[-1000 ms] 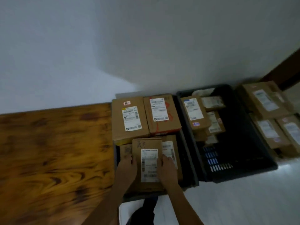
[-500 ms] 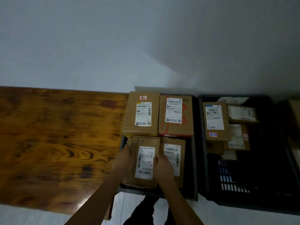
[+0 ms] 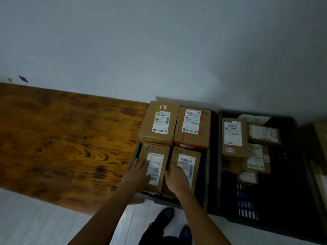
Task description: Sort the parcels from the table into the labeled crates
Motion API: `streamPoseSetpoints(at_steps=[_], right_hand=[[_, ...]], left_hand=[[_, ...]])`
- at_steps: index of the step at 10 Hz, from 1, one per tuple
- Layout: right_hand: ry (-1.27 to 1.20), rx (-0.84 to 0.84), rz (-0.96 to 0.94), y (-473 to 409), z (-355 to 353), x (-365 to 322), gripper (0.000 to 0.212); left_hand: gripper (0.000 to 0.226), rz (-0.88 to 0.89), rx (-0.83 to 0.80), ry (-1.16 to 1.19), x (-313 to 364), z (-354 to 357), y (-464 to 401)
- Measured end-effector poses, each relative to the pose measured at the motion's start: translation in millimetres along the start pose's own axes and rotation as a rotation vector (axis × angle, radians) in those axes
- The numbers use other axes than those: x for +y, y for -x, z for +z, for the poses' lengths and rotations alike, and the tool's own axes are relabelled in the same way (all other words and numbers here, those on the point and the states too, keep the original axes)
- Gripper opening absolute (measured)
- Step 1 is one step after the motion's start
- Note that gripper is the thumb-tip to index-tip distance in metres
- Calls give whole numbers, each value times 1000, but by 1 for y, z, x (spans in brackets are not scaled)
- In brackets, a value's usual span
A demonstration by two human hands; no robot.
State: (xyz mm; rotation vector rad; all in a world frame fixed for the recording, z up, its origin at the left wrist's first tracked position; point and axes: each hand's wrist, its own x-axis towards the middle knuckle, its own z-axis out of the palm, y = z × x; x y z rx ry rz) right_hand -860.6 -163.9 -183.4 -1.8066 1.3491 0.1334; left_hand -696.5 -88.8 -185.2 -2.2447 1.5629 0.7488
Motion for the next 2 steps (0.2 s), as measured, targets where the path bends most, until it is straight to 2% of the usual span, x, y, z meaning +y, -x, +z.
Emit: streamPoseSetpoints(at_steps=[2], right_hand=[[77,10,2,31,-20,11,39]], left_hand=[[59,25,137,88,15,0,29]])
